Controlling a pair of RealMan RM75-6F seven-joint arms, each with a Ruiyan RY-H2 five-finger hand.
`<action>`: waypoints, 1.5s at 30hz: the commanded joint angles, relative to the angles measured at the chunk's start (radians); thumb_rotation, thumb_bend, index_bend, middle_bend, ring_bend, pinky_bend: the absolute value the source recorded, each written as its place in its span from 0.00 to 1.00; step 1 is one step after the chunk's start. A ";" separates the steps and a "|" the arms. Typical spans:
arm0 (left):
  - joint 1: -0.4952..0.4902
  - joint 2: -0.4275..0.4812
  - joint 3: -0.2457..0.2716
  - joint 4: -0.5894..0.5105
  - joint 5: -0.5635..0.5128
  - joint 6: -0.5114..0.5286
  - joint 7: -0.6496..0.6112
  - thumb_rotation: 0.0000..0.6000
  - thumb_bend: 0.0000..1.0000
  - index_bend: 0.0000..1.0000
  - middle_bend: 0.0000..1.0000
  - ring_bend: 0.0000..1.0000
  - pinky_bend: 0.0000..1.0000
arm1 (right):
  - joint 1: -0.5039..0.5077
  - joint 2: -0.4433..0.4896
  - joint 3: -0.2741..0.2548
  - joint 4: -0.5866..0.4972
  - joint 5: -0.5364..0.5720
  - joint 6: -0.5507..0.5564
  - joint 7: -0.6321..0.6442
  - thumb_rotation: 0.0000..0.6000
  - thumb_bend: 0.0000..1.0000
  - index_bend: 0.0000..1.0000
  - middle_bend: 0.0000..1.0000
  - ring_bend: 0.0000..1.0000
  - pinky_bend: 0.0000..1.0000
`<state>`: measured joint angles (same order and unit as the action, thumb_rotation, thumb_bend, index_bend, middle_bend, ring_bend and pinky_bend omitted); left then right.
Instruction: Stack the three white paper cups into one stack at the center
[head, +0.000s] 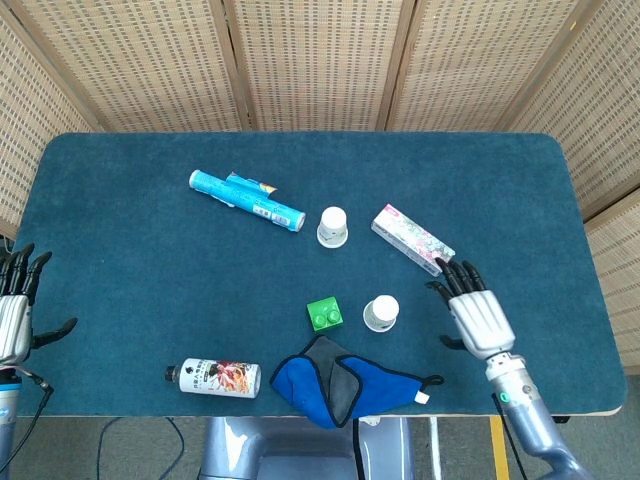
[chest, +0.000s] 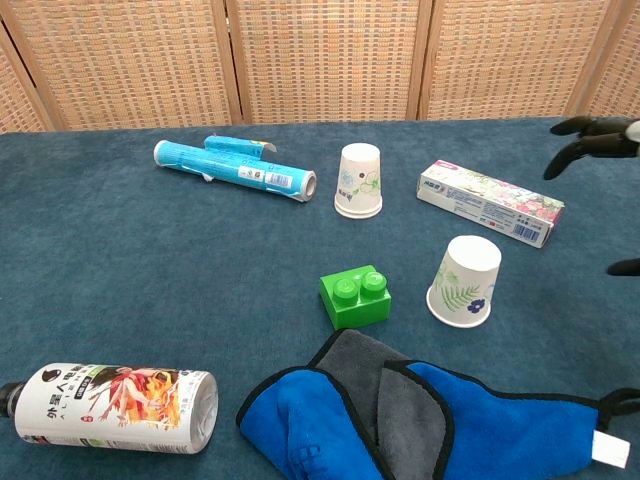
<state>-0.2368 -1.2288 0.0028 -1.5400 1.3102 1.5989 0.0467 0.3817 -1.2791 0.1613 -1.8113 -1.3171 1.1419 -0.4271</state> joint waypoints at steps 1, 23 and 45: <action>0.006 0.001 -0.009 0.000 0.007 -0.012 -0.002 1.00 0.16 0.10 0.00 0.00 0.00 | 0.111 -0.089 0.061 -0.013 0.165 -0.096 -0.130 1.00 0.07 0.25 0.00 0.00 0.05; 0.038 -0.005 -0.064 0.003 0.036 -0.060 0.006 1.00 0.16 0.11 0.00 0.00 0.00 | 0.238 -0.155 0.026 0.006 0.412 -0.070 -0.289 1.00 0.08 0.33 0.00 0.00 0.05; 0.053 -0.004 -0.102 0.011 0.050 -0.095 -0.014 1.00 0.16 0.12 0.00 0.00 0.00 | 0.287 -0.218 -0.008 0.069 0.411 -0.033 -0.269 1.00 0.13 0.52 0.10 0.00 0.09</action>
<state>-0.1838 -1.2332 -0.0986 -1.5290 1.3597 1.5039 0.0326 0.6676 -1.4976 0.1536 -1.7402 -0.9047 1.1069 -0.6952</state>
